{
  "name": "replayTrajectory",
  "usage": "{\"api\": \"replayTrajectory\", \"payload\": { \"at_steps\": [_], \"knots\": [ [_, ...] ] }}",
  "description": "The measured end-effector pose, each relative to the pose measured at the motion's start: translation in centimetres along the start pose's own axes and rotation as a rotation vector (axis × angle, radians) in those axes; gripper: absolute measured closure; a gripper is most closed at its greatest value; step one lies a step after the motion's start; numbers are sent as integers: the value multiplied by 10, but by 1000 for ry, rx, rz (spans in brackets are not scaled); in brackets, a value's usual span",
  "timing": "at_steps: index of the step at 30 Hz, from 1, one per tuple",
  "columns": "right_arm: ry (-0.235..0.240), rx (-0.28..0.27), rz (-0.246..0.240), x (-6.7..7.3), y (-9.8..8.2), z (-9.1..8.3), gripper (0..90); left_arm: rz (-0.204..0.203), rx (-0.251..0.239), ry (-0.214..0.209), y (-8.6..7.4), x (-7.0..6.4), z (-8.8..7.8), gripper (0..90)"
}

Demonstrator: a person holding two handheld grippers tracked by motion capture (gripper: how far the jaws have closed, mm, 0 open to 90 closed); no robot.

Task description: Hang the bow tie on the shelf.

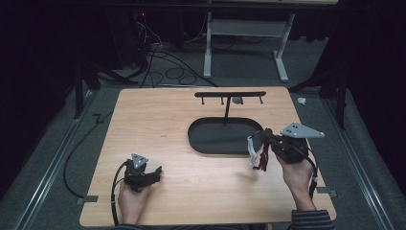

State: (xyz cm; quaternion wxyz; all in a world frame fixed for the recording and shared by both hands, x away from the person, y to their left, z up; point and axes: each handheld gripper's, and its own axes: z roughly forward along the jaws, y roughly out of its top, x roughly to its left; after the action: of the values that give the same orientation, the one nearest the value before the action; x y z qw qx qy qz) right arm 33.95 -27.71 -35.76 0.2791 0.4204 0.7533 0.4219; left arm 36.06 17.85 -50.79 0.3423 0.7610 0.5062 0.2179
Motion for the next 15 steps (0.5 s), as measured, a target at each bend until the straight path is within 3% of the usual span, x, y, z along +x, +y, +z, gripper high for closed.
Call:
{"api": "replayTrajectory", "payload": {
  "at_steps": [15],
  "knots": [
    [-11,-10,-3,-6,20,11,900,-1,0,0,0,0,0,254]
  ]
}}
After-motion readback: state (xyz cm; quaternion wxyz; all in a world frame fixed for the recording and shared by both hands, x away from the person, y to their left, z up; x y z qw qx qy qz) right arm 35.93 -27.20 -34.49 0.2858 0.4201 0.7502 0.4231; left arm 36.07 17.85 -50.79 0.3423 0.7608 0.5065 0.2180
